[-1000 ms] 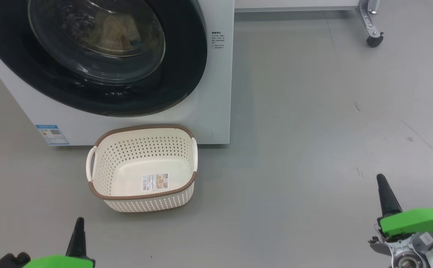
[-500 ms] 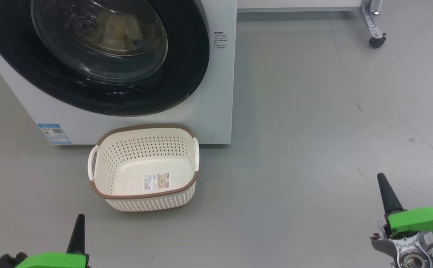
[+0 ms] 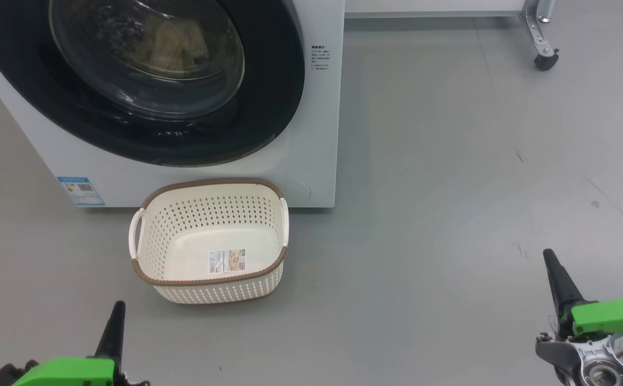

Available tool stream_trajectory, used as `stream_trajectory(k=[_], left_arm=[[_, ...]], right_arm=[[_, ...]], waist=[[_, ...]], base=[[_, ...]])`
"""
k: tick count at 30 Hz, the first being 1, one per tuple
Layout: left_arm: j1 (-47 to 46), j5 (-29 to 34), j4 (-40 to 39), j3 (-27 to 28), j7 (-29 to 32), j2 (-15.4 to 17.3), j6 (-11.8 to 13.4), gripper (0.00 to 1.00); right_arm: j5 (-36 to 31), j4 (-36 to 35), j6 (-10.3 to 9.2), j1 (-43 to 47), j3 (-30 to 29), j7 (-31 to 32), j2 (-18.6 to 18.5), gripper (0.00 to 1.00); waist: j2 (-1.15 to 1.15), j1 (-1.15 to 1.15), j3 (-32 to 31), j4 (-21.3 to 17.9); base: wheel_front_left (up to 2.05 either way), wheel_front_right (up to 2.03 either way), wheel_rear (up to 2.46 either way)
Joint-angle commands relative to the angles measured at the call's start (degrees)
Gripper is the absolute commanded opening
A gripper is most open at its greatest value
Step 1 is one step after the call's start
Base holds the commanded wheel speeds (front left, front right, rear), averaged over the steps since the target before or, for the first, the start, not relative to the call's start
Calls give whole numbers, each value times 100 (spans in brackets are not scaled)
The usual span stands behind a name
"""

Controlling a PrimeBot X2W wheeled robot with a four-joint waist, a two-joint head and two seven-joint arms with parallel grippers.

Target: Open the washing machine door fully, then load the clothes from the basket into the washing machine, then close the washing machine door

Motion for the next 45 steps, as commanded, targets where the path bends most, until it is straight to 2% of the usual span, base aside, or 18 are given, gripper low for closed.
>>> stream_trajectory(k=[1,23,45], left_arm=[[-327,-183,-223,198,62,56,-4,0],[-450,-1541,-291,283,426,60,-3,0],[-450,-1542,-291,282,425,60,-3,0]], right_arm=[[202,-237,-13,-328,49,67,-24,0],[1643,-282,-16,-350,-40,435,-26,0],[1643,-282,-16,-350,-39,435,-26,0]], waist=[[0,0,0,6],[0,0,-1,76],[0,0,-1,76]], base=[[0,0,0],[0,0,0],[0,0,0]])
